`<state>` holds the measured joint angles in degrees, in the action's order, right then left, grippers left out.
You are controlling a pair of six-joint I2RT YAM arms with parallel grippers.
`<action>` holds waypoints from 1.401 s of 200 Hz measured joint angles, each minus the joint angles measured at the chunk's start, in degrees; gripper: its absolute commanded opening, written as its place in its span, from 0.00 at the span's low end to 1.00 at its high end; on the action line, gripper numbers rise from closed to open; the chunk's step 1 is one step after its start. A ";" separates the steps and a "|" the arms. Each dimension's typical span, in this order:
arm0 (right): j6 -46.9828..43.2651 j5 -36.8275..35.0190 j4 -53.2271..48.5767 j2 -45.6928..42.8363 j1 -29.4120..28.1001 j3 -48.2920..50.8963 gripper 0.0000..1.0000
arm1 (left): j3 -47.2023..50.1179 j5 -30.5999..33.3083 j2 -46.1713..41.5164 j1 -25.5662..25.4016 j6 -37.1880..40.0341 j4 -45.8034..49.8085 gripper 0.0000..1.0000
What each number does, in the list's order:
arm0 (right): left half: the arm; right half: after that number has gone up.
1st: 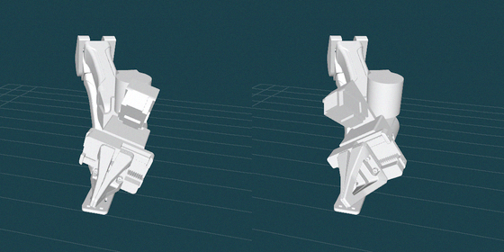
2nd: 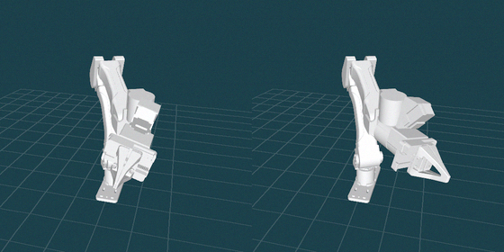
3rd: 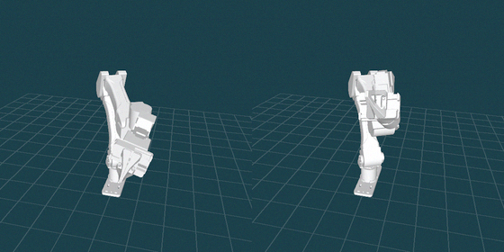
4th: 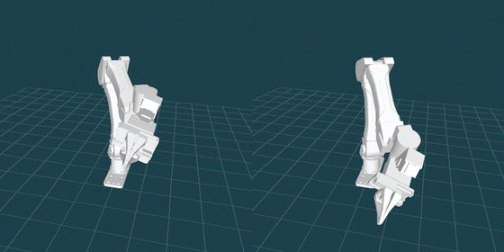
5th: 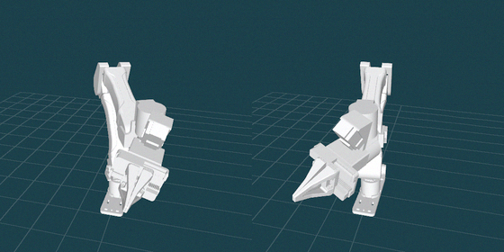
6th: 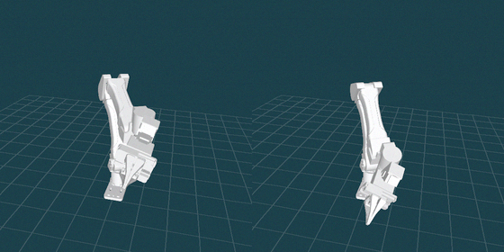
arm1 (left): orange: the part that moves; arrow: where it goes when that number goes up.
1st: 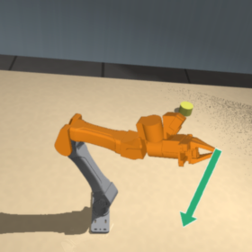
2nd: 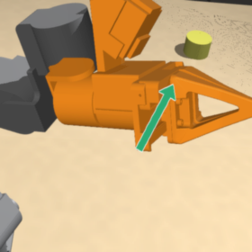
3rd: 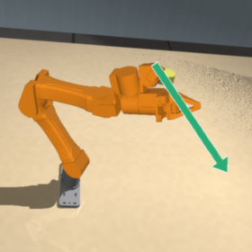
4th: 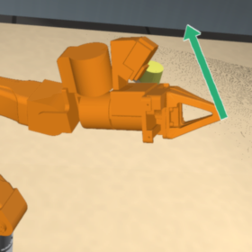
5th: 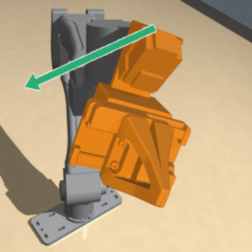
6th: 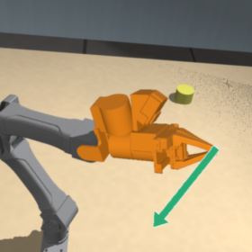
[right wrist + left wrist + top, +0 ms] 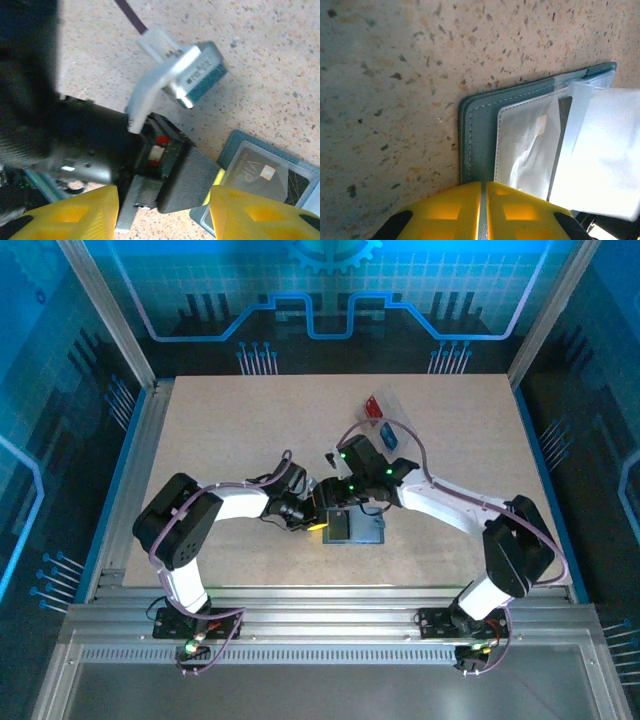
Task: Put the credit cards into the card holder
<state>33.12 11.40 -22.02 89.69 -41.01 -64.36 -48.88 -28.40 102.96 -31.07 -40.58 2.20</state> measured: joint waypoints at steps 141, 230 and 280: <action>-5.22 -22.86 -15.19 8.94 3.04 0.09 0.34 | 0.33 0.02 -0.31 0.00 0.02 0.09 0.14; -5.57 -26.18 -15.43 14.62 1.51 -1.14 0.33 | 0.33 0.02 -0.31 0.00 0.04 0.11 0.14; -4.68 -24.24 -13.57 14.38 1.31 -0.57 0.10 | 0.33 0.04 -0.31 0.00 0.04 0.22 0.14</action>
<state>28.45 -12.84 -35.59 104.07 -39.70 -64.93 -48.56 -28.36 102.65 -31.07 -40.53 2.42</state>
